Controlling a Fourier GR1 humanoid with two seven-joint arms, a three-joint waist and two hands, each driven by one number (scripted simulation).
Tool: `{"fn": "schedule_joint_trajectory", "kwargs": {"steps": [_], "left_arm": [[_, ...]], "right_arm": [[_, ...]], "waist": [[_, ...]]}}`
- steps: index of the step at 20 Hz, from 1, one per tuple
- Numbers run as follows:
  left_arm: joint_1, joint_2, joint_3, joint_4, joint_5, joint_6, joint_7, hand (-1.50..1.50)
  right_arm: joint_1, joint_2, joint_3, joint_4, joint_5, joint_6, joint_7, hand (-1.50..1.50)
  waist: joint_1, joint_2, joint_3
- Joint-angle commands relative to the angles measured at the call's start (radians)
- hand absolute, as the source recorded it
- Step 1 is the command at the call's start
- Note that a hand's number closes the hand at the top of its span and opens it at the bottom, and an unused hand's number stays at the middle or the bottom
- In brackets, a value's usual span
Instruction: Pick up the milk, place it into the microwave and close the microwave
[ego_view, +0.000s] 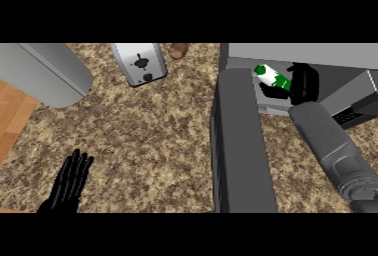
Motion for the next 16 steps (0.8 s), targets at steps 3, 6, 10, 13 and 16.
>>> {"fn": "schedule_joint_trajectory", "kwargs": {"steps": [3, 6, 10, 13, 16], "left_arm": [[-0.017, -0.002, -0.023, 0.006, -0.032, 0.001, 0.001, -1.5], [-0.021, -0.005, -0.019, -0.027, -0.031, 0.017, 0.031, -1.5], [-0.021, -0.007, -0.036, -0.03, -0.025, -0.005, 0.023, -1.5], [-0.057, -0.009, -0.022, -0.006, -0.021, -0.009, 0.022, -1.5], [-0.035, -0.028, -0.043, 0.022, -0.037, -0.005, -0.007, -1.5]], "right_arm": [[-0.029, 0.008, 0.031, 0.051, 0.042, -0.044, 0.042, -1.5], [-0.029, -0.003, 0.034, 0.054, 0.042, 0.057, 0.019, -1.5], [-0.028, 0.027, 0.001, 0.025, 0.005, 0.144, -0.031, -1.5], [-0.006, 0.051, -0.019, 0.006, -0.016, 0.163, -0.086, -1.5], [0.016, 0.046, -0.055, -0.018, -0.053, 0.225, -0.151, -1.5]], "waist": [[0.02, 0.009, 0.001], [0.011, 0.004, 0.002], [0.012, 0.005, 0.003], [0.003, 0.008, 0.003], [-0.012, -0.002, 0.002]]}}
